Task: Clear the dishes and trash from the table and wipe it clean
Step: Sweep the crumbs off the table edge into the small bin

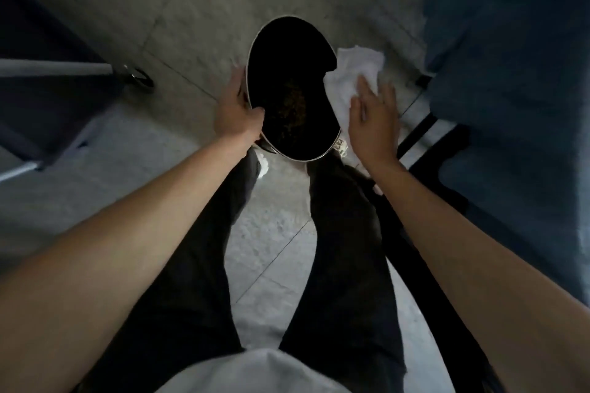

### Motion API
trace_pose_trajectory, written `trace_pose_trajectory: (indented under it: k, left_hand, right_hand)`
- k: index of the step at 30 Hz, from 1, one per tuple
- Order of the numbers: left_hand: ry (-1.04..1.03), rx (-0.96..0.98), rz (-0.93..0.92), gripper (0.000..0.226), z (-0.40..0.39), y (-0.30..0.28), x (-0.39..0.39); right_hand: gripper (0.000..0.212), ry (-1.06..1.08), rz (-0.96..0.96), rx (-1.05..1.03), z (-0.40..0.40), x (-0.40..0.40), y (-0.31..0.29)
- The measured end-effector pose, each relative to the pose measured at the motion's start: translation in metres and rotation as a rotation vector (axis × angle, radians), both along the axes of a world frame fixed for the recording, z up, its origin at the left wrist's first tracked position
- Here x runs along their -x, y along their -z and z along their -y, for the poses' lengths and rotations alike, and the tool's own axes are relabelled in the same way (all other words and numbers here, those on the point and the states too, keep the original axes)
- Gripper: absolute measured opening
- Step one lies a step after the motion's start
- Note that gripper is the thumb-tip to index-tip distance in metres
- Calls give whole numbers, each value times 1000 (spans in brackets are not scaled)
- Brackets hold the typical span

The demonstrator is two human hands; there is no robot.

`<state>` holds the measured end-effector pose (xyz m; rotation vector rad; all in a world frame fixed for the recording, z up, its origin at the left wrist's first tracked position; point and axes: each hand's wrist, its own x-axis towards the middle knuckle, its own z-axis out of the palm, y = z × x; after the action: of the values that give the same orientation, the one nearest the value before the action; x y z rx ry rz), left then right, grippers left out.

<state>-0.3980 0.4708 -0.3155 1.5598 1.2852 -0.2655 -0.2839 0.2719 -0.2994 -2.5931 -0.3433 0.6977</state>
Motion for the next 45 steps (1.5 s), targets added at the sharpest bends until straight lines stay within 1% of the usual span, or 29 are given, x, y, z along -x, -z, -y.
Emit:
trace_pose_trajectory:
  k: [3,7,11,13,16,18,22,25,27,28,31,34,37,39,42,43,45]
  left_hand:
    - [-44,85,39,70,-6,57,-1]
    - [-89,158,64,75,-10,133,4]
    - [-108,169,73,79,-14,178,10]
    - [-116,182,83,76,-16,195,18]
    - [-168,218,98,81,-14,211,28]
    - [-164,202,101,81,-13,217,36]
    - [-163,161,92,78,-10,233,60]
    - [-115,109,91,76,-8,240,68]
    - [-97,129,41,68,-10,237,64]
    - [-94,146,1,65,-10,234,61]
    - [-96,247,-114,71,-10,213,55]
    - [-116,283,-164,65,-7,168,40]
    - [-187,347,-113,39,-6,104,12]
    - [-259,482,-17,39,-7,50,-3]
    - [-290,657,124,24,-17,-29,-16]
    - [-316,710,153,25,-20,-54,-19]
    - [-359,823,225,34,-25,-104,-20]
  right_hand:
    - [44,-18,-6,47,-7,3,46]
    - [42,-13,-39,42,-14,17,93]
    - [41,-32,-44,5,-20,29,135]
    - [41,-43,-42,-1,-22,32,152]
    - [40,-54,-34,-2,-24,33,169]
    - [41,-79,-28,-9,-23,34,175]
    - [42,-131,-33,-15,-24,37,183]
    - [42,-149,-44,-29,-24,42,184]
    - [42,-159,-52,-33,-24,45,181]
    - [42,-165,-55,-33,-24,46,178]
    - [42,-164,-68,-34,-25,47,158]
    - [42,-171,-66,-55,-30,47,120]
    - [42,-189,-45,-82,-41,45,67]
    - [42,-177,-46,-112,-52,45,26]
    - [41,-152,-15,-193,-69,44,-44]
    - [40,-146,14,-209,-76,44,-69]
    - [39,-119,34,-235,-88,43,-117]
